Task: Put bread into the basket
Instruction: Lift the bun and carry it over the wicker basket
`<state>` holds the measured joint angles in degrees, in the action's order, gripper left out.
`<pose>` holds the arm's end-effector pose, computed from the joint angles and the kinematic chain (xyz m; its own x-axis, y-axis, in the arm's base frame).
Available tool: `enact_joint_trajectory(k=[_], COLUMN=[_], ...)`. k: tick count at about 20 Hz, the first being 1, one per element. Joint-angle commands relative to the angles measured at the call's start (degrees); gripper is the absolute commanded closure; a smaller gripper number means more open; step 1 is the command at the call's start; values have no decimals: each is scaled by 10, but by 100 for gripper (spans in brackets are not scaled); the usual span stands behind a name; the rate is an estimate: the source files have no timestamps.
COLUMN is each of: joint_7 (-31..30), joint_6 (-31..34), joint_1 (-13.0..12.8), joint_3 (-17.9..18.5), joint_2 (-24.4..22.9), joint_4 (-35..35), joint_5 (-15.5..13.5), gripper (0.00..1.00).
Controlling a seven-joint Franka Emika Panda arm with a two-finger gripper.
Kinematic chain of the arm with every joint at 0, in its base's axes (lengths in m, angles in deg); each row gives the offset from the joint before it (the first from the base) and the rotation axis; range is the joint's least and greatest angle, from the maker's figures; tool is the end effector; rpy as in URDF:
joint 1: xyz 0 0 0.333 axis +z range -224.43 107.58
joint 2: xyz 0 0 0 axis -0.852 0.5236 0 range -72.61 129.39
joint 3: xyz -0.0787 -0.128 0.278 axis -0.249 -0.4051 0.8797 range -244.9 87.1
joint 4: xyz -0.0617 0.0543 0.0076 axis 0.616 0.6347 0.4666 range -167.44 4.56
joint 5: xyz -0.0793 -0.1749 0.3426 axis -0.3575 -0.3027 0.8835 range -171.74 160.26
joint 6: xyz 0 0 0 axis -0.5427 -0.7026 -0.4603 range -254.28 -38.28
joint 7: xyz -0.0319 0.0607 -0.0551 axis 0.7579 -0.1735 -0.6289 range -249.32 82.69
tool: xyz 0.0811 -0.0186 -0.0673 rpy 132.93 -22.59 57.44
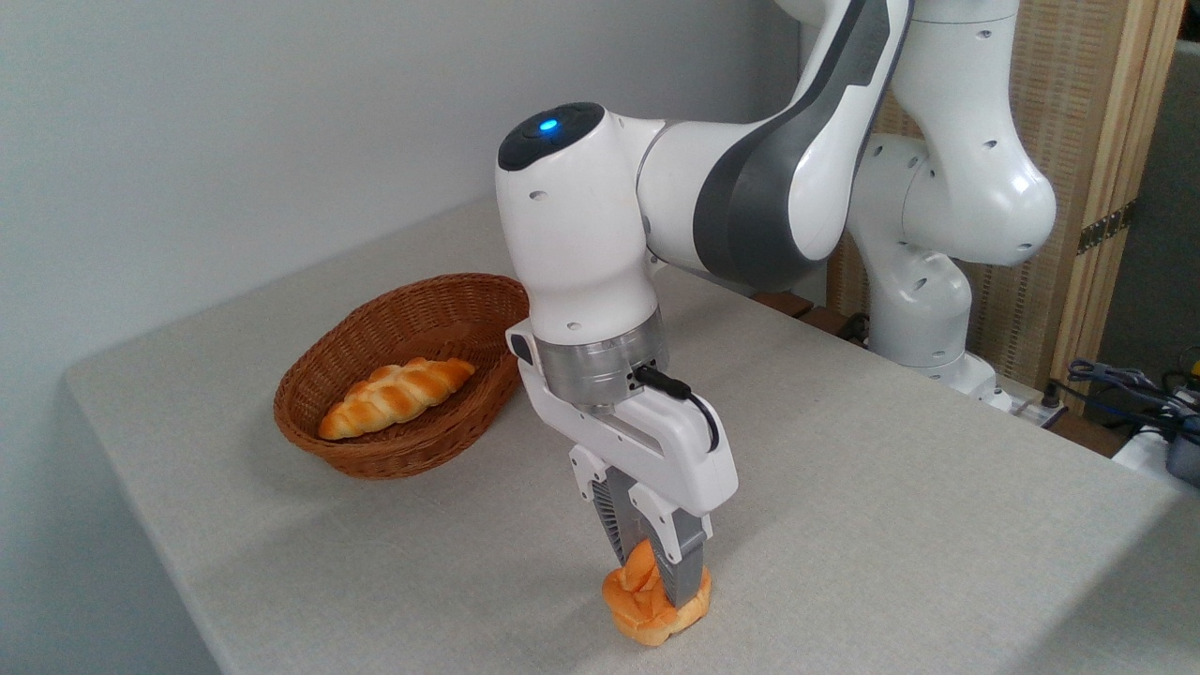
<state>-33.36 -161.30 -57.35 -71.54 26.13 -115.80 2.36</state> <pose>0.5205 0.0839 0.4111 0.6963 -0.7119 -0.0913 -0.7176 -0.6930 -0.0691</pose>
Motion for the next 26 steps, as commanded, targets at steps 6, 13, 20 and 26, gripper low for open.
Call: enact_joint_trajectory(k=[6,13,20,26], joint_7=[-16,-174,-283,-307], joint_6=[112,125,128,127], joint_1=[-8,-8,-8,-9], joint_3=[-42,-160,-276,-327], joint_2=[-5,-5,-5,-3], joint_4=[96,119,120,119], joint_5=[-117,-156,-189,-204], gripper=[59,55,55,54])
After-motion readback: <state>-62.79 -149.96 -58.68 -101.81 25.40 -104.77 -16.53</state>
